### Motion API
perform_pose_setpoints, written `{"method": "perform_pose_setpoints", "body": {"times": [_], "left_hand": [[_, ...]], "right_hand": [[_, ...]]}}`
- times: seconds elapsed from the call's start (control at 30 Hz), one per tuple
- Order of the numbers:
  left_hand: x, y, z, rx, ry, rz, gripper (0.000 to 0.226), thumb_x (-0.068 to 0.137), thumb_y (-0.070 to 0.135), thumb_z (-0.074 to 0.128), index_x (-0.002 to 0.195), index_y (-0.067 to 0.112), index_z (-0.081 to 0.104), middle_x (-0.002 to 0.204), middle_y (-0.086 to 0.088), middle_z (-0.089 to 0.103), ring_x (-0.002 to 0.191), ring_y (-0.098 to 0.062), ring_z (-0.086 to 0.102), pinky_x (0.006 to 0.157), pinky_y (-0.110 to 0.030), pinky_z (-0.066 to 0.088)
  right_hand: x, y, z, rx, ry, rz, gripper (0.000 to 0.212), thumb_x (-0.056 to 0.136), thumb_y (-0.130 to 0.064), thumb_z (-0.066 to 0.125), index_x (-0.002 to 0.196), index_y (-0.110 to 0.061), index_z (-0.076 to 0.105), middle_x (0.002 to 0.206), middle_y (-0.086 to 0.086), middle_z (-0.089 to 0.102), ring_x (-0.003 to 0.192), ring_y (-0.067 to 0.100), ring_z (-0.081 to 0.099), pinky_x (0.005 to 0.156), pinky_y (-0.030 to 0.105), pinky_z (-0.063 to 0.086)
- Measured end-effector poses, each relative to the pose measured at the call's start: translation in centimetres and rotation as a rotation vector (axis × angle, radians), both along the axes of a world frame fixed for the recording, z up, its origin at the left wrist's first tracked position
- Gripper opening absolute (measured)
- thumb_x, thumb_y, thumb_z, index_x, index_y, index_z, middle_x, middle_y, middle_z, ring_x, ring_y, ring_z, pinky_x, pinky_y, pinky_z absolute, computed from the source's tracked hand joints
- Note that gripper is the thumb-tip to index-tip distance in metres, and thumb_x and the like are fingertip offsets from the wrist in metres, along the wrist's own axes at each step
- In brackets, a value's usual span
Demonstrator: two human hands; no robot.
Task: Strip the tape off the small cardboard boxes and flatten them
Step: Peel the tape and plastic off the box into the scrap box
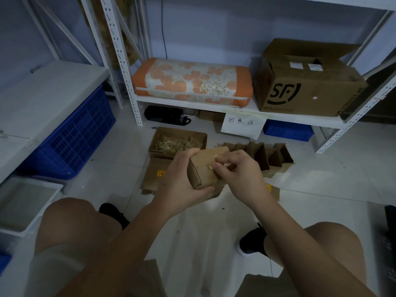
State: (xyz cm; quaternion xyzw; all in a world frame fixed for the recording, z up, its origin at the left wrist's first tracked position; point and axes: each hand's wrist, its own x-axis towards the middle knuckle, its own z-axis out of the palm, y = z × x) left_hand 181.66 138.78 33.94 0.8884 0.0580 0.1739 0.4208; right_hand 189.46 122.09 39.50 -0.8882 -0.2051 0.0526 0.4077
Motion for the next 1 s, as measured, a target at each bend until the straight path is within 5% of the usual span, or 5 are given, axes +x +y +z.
{"method": "perform_pose_setpoints", "body": {"times": [0.4, 0.63, 0.77, 0.9, 1.0], "left_hand": [[-0.5, -0.3, -0.9, 0.083, 0.015, 0.015, 0.097, 0.066, 0.049, 0.094, 0.144, 0.043, 0.036, 0.134, 0.026, 0.039, 0.12, -0.001, 0.048, 0.092, -0.022, 0.045], [-0.5, -0.5, -0.1, 0.055, 0.019, 0.008, 0.095, 0.066, 0.049, 0.091, 0.142, 0.045, 0.036, 0.132, 0.026, 0.04, 0.118, 0.001, 0.048, 0.094, -0.028, 0.049], [-0.2, -0.5, -0.3, 0.029, 0.027, 0.021, 0.094, 0.065, 0.048, 0.09, 0.142, 0.044, 0.036, 0.131, 0.025, 0.041, 0.118, 0.0, 0.048, 0.097, -0.033, 0.051], [-0.3, -0.1, -0.4, 0.019, 0.033, 0.041, 0.094, 0.064, 0.052, 0.089, 0.142, 0.045, 0.037, 0.13, 0.024, 0.042, 0.116, 0.001, 0.048, 0.093, -0.033, 0.052], [-0.7, -0.1, -0.3, 0.027, 0.023, 0.027, 0.095, 0.064, 0.056, 0.089, 0.143, 0.043, 0.038, 0.13, 0.026, 0.041, 0.118, 0.001, 0.048, 0.092, -0.031, 0.051]], "right_hand": [[0.2, 1.3, -2.2, -0.09, 0.079, 0.009, 0.009, 0.101, -0.022, 0.056, 0.104, -0.015, 0.062, 0.1, -0.001, 0.064, 0.092, 0.014, 0.062, 0.085, 0.035, 0.054], [1.2, 0.1, -1.6, -0.163, -0.103, -0.109, 0.006, 0.099, -0.022, 0.061, 0.099, -0.018, 0.056, 0.101, -0.003, 0.057, 0.081, 0.01, 0.056, 0.069, 0.023, 0.047], [0.6, -0.3, -2.3, -0.138, -0.318, 0.054, 0.005, 0.094, -0.017, 0.066, 0.098, -0.014, 0.066, 0.096, -0.001, 0.054, 0.077, 0.015, 0.055, 0.07, 0.038, 0.054], [0.6, -0.7, -1.9, 0.098, -0.05, 0.047, 0.016, 0.098, -0.016, 0.064, 0.111, -0.02, 0.073, 0.096, -0.001, 0.067, 0.086, 0.011, 0.064, 0.08, 0.029, 0.056], [0.9, -0.8, -1.6, 0.324, 0.196, -0.064, 0.022, 0.092, -0.015, 0.073, 0.112, -0.019, 0.065, 0.088, 0.006, 0.073, 0.085, 0.016, 0.07, 0.081, 0.037, 0.061]]}}
